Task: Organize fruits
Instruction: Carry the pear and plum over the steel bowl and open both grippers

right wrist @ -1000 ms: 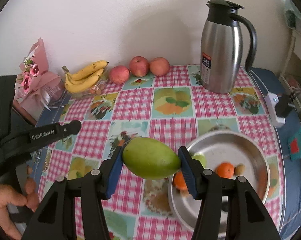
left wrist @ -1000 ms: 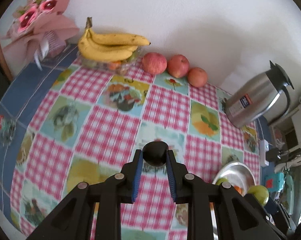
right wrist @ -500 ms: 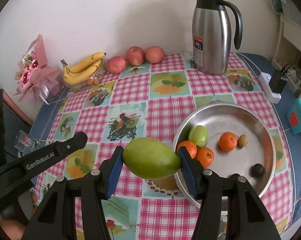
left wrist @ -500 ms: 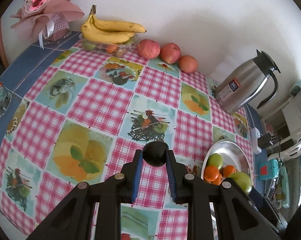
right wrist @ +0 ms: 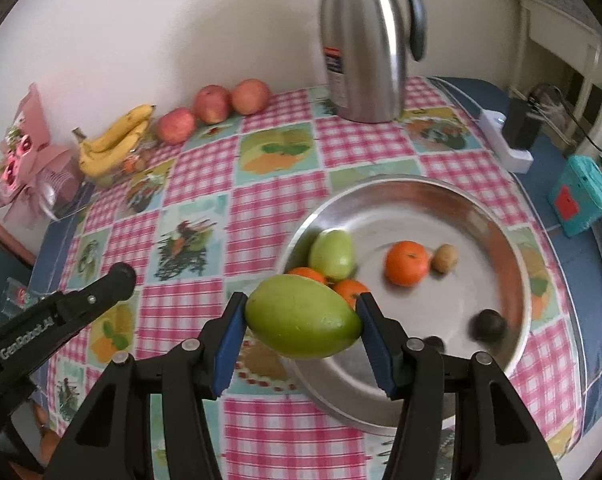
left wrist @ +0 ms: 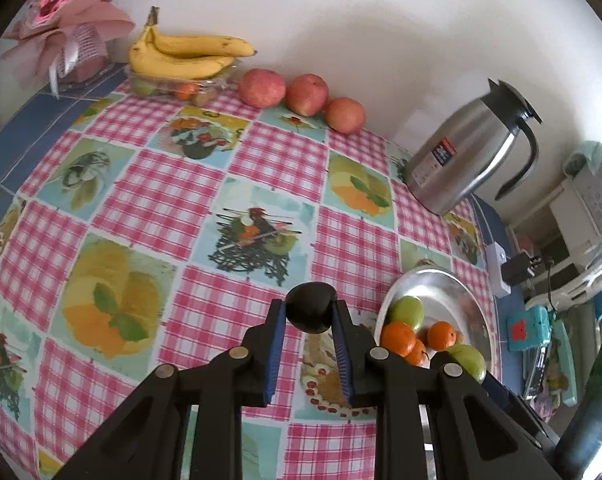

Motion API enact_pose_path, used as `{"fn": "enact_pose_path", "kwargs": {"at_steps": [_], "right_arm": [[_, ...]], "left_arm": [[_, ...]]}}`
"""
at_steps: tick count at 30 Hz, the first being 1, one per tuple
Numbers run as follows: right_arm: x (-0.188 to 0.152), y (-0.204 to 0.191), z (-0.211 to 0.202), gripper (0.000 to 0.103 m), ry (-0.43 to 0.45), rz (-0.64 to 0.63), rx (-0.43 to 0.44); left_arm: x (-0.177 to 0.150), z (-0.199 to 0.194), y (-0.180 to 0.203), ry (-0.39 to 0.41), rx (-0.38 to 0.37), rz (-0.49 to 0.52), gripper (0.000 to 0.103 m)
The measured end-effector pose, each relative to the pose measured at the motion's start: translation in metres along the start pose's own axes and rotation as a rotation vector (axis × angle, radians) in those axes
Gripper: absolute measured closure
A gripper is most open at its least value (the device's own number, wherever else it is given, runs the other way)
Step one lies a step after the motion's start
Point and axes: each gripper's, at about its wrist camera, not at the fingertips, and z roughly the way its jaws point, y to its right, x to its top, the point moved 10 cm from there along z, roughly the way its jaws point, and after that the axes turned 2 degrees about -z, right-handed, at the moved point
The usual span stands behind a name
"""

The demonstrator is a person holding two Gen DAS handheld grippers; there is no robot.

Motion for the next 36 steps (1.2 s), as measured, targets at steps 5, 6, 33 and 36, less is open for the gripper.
{"fn": "enact_pose_path", "kwargs": {"at_steps": [5,6,33,36], "right_arm": [[-0.006,0.020,0.005,0.046,-0.018,0.021,-0.036],[-0.008,0.026,0.007,0.046,-0.024,0.030,-0.043],[-0.024,0.104,0.017,0.046,-0.065,0.186,-0.101],[-0.024,0.103,0.021,0.046,-0.066,0.184,-0.097]], "left_arm": [[-0.013,0.011,0.022,-0.037,-0.024,0.055,0.078],[-0.016,0.014,0.027,-0.047,-0.033,0.068,0.078],[-0.086,0.059,0.098,-0.281,-0.184,0.183,0.078],[-0.088,0.065,0.100,-0.294,-0.201,0.171,0.078]]}}
